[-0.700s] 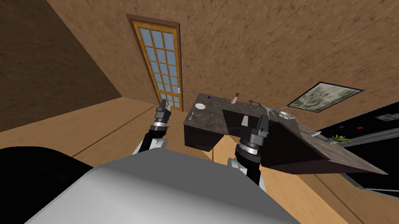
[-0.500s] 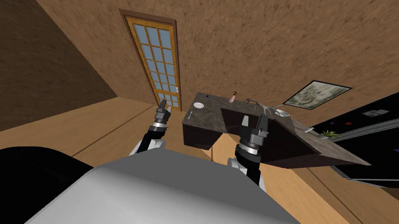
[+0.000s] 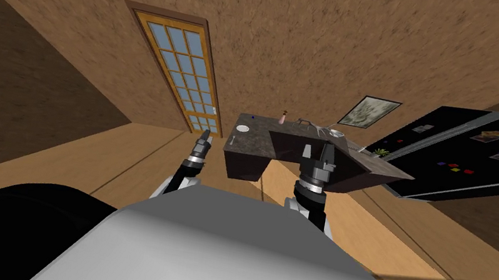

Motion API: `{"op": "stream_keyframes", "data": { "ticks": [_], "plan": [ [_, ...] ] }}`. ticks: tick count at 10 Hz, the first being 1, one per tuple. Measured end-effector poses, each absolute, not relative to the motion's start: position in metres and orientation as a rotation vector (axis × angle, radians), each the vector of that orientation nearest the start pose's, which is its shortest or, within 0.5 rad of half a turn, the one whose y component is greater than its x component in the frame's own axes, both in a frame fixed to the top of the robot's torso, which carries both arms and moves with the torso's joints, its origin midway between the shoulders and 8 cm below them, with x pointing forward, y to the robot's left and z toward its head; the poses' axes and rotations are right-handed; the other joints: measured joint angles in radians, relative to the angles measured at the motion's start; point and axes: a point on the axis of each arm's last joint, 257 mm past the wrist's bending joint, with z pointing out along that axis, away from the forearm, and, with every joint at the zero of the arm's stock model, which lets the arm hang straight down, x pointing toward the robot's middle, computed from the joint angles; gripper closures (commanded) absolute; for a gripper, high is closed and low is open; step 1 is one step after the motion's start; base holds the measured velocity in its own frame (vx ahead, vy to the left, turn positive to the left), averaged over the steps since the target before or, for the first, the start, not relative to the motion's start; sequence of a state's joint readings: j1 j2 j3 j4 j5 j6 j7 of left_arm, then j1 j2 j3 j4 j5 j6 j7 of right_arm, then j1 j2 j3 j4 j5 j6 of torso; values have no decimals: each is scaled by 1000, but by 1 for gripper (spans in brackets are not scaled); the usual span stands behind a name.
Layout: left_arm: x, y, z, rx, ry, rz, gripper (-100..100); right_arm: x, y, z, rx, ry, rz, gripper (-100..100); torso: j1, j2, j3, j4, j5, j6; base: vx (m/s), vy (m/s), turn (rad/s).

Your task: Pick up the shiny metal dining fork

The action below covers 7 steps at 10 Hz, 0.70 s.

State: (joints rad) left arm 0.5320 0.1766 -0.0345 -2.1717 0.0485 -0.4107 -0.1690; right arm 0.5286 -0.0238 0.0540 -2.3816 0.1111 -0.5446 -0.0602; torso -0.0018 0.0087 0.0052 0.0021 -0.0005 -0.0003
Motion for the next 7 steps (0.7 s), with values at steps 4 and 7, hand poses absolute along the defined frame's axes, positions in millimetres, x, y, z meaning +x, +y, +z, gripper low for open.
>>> {"op": "stream_keyframes", "data": {
  "ticks": [4,7],
  "plan": [
    [366,276,-82,-568,1072,-1035,-100,317,-242,65,503,601,1361,0,0,-1,-1,0,0,0,-102,-53,-190],
    [360,281,-108,-488,1186,-946,-100,317,-242,65,503,601,1361,0,0,-1,-1,0,0,1,-104,-51,-170]
  ]
}}
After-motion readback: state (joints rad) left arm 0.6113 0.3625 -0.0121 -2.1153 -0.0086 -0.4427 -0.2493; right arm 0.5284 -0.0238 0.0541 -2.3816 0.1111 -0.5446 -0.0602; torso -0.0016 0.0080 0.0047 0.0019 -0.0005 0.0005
